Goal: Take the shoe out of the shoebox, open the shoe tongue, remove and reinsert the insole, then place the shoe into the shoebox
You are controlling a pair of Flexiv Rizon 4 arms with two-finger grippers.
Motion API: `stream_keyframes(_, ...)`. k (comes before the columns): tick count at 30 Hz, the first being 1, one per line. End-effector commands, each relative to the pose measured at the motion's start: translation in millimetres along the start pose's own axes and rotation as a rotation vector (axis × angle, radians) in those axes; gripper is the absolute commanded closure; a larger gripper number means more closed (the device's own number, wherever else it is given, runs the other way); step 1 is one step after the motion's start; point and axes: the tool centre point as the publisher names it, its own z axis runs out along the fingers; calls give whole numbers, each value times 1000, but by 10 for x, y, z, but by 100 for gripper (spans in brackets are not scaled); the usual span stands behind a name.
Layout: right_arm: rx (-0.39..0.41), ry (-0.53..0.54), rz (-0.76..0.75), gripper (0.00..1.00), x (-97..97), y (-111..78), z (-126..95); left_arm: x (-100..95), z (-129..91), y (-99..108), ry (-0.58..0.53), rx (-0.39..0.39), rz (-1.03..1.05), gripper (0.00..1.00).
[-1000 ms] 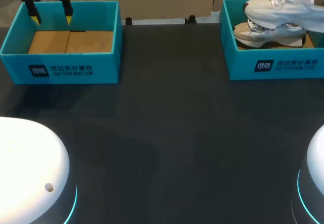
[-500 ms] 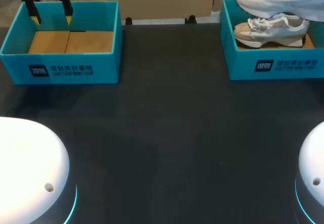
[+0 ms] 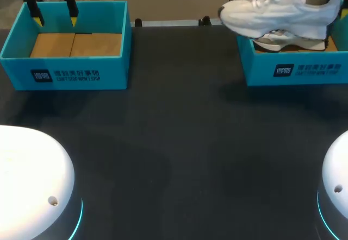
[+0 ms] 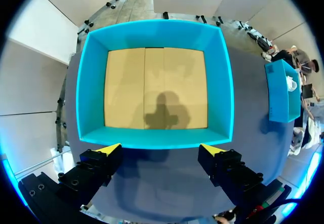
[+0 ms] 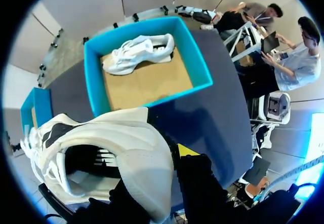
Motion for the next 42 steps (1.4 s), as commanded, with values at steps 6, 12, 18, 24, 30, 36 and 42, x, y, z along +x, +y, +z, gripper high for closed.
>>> stream_keyframes(6,-75,9,15,100,60,-361,-28,1,0,0,0,0,0,0)
stream_keyframes(12,-75,9,15,100,60,-361,-28,1,0,0,0,0,0,0)
stream_keyframes(18,-75,9,15,100,60,-361,-28,1,0,0,0,0,0,0)
stream_keyframes(24,-75,9,15,100,60,-361,-28,1,0,0,0,0,0,0)
stream_keyframes(30,-97,14,-1,100,189,-669,104,1,0,0,0,0,0,0)
stream_keyframes(36,-89,-2,-32,100,499,-1346,410,1,0,0,0,0,0,0)
stream_keyframes(42,-95,-8,-32,100,739,-1845,559,1,0,0,0,0,0,0)
